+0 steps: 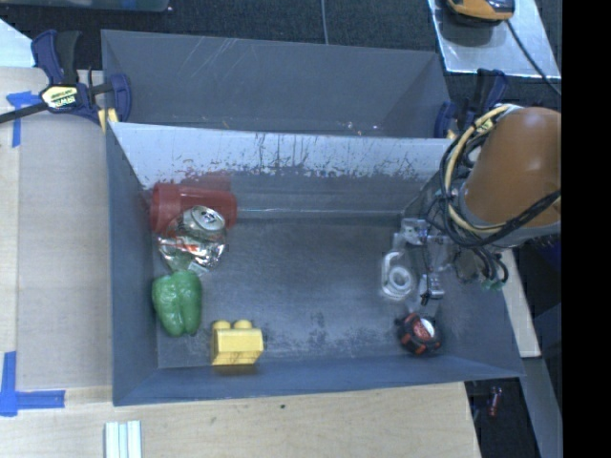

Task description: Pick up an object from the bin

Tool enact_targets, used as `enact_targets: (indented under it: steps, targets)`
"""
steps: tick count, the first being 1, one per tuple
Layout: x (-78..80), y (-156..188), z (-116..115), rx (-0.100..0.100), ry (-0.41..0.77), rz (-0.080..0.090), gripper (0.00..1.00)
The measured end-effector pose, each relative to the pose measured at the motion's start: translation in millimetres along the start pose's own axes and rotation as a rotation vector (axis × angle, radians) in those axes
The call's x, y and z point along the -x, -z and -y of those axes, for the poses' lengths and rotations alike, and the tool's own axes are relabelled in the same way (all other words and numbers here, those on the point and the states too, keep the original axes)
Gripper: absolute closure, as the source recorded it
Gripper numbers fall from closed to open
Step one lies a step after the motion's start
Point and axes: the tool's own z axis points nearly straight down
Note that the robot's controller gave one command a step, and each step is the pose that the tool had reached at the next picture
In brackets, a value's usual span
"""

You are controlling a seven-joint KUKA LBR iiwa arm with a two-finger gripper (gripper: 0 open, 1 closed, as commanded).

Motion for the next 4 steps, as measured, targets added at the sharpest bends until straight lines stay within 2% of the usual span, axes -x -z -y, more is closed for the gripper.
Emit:
enact_targets:
  steps: [1,2,3,4]
  targets:
    - [52.5,-59.5,22.9,-0.004,0.344,0.011,0.00]
    - [54.2,-79.0,24.7,-0.002,0.286,0.008,0.00]
    - [57.0,-76.7,12.8,-0.006,0.642,0.012,0.00]
    - [55.7,-76.6,18.8,-0.004,0.380,0.012,0.00]
